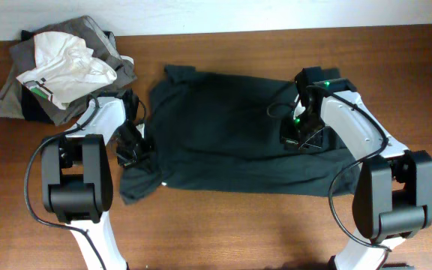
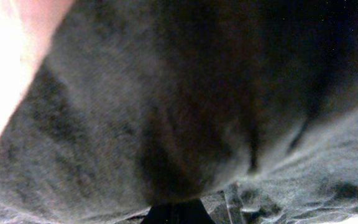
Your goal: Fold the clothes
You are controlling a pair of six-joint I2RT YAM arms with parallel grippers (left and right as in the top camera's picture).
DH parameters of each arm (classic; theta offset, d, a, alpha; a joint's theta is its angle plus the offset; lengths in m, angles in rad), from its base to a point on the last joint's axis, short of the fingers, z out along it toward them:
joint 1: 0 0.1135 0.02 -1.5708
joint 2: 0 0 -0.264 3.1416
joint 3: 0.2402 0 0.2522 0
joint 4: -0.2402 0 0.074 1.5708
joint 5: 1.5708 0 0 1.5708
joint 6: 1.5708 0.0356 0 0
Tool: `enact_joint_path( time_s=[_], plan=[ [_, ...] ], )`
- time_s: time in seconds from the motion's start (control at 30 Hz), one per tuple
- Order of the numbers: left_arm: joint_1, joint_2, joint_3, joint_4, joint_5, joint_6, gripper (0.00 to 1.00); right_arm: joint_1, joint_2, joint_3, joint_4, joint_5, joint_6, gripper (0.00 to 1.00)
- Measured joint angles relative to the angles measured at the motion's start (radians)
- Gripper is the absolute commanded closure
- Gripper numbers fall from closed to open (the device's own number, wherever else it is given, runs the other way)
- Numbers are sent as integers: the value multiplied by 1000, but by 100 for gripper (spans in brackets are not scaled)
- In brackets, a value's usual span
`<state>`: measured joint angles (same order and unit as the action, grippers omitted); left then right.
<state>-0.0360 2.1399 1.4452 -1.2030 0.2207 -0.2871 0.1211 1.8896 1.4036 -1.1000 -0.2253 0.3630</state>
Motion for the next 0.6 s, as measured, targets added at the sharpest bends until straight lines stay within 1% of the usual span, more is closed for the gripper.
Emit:
enact_joint_path(
  time_s=[0.1, 0.17, 0.2, 0.23, 0.3, 0.37, 0.4, 0.43, 0.47, 0.5, 0.53, 0.6],
  plan=[
    [0, -7, -52, -50, -3, -31, 99, 0, 0, 0, -1, 23, 3, 91],
    [0, -52, -127, -38, -19, -62, 99, 0, 0, 0, -15, 28, -1, 90],
    [-2, -90, -184, -29, -51, -90, 94, 3, 0, 0, -29, 23, -24, 87],
    [-2, -119, -224, -23, -87, -100, 89, 6, 0, 0, -37, 17, -41, 87],
    [-2, -198, -251, -3, -143, -113, 86, 29, 0, 0, -71, -24, -90, 88],
    [-2, -314, -249, 23, -177, -120, 83, 77, 0, 0, -133, -53, -116, 88],
    [-2, -343, -249, 29, -186, -122, 75, 117, 0, 0, -193, -65, -133, 87],
    [-2, -366, -248, 34, -193, -123, 67, 153, 0, 0, -223, -72, -143, 83],
    [-2, -367, -249, 39, -196, -127, 66, 196, 0, 0, -250, -78, -151, 71],
    [-2, -366, -249, 43, -200, -126, 65, 234, 0, 0, -247, -81, -155, 50],
    [-2, -366, -249, 45, -203, -129, 55, 263, 0, 0, -232, -84, -158, 35],
    [-2, -366, -249, 50, -203, -132, 55, 328, 0, 0, -166, -92, -137, 34]
  ],
)
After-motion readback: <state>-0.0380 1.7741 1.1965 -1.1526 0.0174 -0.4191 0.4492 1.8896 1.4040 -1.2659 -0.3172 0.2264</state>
